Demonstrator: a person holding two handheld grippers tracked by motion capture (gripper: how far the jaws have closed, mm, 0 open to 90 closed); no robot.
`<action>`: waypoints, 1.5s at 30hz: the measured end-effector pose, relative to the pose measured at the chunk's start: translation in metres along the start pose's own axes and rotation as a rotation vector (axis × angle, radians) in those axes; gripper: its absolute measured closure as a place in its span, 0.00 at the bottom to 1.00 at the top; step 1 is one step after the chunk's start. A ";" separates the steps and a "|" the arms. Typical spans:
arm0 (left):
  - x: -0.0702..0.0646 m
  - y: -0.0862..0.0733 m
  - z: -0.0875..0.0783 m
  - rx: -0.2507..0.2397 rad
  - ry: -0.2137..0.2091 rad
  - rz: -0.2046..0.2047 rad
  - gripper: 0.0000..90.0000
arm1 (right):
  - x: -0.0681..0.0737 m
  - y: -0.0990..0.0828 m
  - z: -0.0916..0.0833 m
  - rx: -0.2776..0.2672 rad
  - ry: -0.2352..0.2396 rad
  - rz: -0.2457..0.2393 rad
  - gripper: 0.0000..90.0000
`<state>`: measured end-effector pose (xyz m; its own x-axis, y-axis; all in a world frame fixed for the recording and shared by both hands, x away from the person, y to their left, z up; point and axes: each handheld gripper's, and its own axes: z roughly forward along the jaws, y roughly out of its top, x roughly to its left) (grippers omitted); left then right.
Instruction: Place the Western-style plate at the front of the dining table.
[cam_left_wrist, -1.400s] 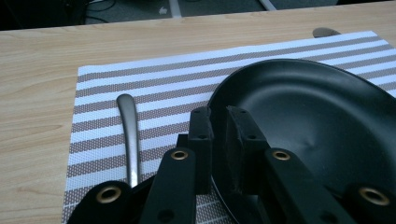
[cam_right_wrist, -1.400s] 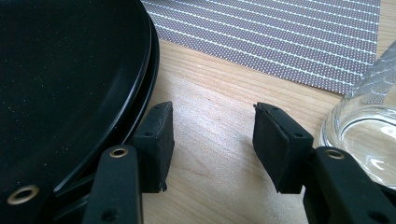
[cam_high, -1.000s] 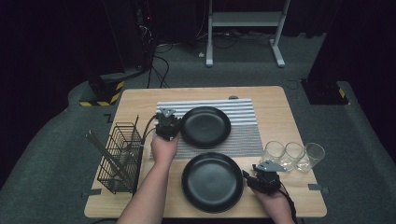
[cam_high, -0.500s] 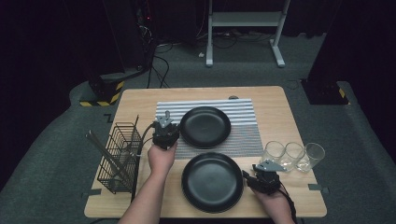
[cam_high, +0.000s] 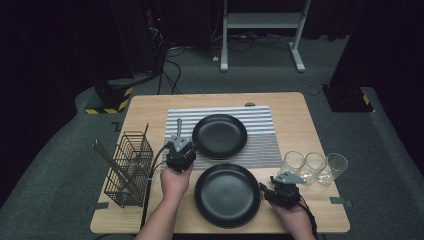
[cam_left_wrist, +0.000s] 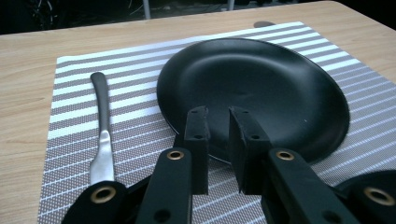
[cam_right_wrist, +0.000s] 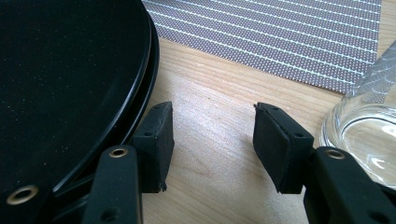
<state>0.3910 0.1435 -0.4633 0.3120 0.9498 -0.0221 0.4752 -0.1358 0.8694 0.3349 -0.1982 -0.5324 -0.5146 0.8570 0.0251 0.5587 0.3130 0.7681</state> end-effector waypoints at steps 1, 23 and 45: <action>-0.001 -0.001 -0.002 -0.004 -0.003 0.004 0.85 | 0.000 0.000 0.000 0.000 -0.001 -0.002 0.53; 0.005 -0.020 -0.035 -0.044 -0.088 0.033 0.64 | 0.001 0.000 0.000 0.006 -0.006 -0.002 0.53; 0.024 -0.001 -0.083 -0.122 -0.006 0.011 0.95 | 0.001 0.000 0.001 0.008 -0.003 -0.009 0.53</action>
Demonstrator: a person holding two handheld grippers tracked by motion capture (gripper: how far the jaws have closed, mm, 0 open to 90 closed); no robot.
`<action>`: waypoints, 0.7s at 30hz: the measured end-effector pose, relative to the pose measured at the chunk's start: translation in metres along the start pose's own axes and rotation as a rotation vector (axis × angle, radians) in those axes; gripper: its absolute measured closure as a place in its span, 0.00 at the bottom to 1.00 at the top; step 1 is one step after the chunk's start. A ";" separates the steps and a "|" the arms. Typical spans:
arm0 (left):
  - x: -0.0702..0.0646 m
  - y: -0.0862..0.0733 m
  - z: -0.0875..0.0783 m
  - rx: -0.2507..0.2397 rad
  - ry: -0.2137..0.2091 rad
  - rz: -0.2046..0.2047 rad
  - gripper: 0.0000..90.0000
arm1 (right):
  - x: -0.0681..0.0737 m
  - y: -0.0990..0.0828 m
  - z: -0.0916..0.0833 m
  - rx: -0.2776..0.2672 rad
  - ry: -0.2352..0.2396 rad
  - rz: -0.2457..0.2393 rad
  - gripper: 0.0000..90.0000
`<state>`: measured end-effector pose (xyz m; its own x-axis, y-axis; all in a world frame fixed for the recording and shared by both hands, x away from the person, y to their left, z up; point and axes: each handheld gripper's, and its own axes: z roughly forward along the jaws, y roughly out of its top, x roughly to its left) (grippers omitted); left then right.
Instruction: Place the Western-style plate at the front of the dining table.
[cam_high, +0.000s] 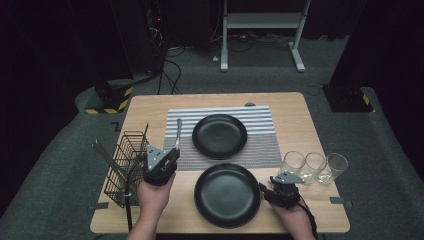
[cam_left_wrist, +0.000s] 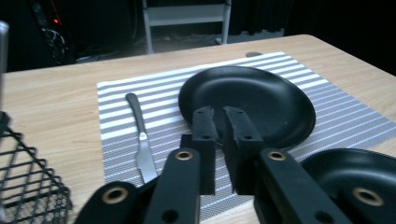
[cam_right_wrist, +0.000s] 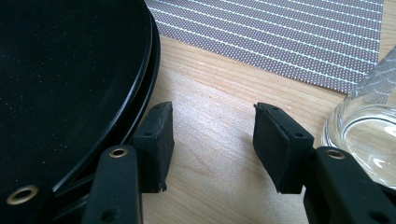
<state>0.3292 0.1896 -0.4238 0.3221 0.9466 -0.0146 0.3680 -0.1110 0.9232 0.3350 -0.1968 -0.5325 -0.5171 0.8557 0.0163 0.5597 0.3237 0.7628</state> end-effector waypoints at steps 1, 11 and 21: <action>0.000 0.000 -0.001 -0.005 0.002 0.005 0.98 | 0.000 0.000 0.000 0.000 0.000 0.000 0.53; 0.004 0.007 -0.006 -0.023 0.005 0.001 1.00 | 0.000 0.000 0.000 0.000 0.000 -0.003 0.53; 0.008 0.009 -0.007 -0.020 -0.019 -0.017 0.89 | 0.000 0.000 0.000 0.002 -0.001 -0.001 0.53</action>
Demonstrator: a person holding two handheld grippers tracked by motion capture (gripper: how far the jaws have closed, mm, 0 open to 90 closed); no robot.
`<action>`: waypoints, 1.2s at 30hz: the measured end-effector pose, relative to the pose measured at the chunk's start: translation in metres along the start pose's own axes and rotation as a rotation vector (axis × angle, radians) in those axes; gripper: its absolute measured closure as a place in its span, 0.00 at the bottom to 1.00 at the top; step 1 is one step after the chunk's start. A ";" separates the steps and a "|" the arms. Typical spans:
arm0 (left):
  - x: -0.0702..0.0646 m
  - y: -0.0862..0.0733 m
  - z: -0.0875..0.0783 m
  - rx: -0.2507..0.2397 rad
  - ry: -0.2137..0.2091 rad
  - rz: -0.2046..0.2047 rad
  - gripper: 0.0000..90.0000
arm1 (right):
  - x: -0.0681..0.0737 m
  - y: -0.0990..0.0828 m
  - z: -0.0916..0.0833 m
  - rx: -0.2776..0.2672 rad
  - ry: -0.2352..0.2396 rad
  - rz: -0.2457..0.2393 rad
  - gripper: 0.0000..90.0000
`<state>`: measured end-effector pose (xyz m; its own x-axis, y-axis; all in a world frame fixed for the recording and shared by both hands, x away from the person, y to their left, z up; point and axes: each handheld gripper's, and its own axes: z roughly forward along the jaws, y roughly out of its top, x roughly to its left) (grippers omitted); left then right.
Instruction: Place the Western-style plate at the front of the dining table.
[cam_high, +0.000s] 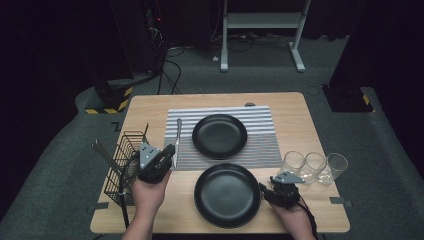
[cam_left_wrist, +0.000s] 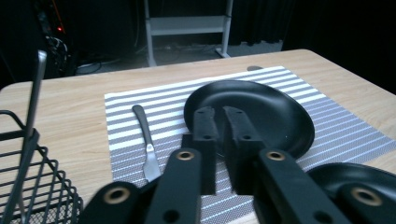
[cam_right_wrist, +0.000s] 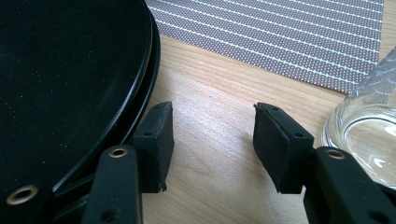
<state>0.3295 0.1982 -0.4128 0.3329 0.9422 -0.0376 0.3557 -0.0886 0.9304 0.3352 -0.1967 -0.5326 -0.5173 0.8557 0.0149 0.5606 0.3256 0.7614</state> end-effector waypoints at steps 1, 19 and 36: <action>0.000 0.000 0.000 0.001 -0.007 -0.002 0.87 | 0.000 0.000 0.000 0.000 0.000 0.000 0.53; -0.008 0.005 -0.007 0.011 -0.099 0.035 0.56 | 0.001 0.000 0.000 0.005 -0.005 -0.003 0.53; -0.010 0.013 -0.013 0.020 -0.091 0.117 0.54 | 0.001 0.000 0.000 0.005 -0.003 -0.001 0.53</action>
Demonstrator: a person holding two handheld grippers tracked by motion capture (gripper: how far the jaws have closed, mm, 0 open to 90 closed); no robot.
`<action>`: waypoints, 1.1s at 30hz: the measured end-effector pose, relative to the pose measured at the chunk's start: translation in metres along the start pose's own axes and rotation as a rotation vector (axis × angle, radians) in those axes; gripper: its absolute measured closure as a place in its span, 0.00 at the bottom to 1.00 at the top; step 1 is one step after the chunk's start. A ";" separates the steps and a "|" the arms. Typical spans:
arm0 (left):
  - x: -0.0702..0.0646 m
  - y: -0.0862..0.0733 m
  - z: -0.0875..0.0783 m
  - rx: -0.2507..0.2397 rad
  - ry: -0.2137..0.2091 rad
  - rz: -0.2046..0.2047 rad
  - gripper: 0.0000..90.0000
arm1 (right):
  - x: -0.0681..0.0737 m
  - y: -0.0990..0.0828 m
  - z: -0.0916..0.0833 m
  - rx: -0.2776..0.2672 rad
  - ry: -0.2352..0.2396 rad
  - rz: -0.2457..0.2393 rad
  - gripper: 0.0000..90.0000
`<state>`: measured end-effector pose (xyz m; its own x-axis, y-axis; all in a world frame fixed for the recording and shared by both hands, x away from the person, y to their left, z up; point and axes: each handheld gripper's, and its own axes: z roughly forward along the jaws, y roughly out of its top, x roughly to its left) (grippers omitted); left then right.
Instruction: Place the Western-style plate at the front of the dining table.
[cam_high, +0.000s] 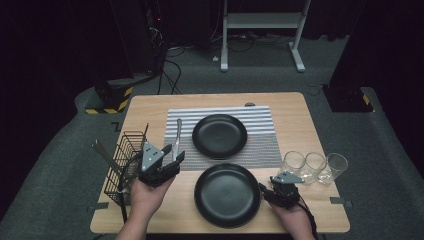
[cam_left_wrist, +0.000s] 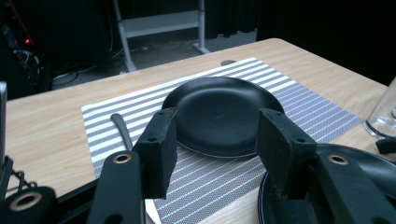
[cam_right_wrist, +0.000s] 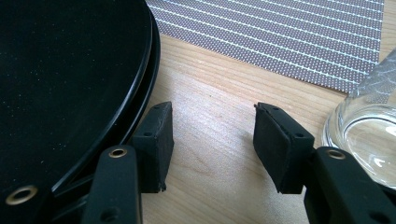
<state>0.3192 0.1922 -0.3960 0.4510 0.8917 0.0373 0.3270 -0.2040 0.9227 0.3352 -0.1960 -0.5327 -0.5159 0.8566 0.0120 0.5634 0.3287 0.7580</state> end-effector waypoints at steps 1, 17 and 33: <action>0.000 0.001 0.000 0.004 -0.005 -0.002 0.54 | 0.000 0.000 0.000 0.000 0.000 0.001 0.53; 0.009 0.013 -0.004 0.055 -0.014 -0.033 0.39 | 0.000 0.000 0.000 -0.001 0.000 0.004 0.52; 0.019 0.026 -0.018 0.034 0.031 -0.025 0.46 | 0.000 0.000 0.000 0.000 0.000 0.006 0.52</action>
<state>0.3218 0.2113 -0.3645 0.4168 0.9086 0.0267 0.3662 -0.1947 0.9100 0.3350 -0.1965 -0.5327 -0.5126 0.8585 0.0161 0.5661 0.3238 0.7580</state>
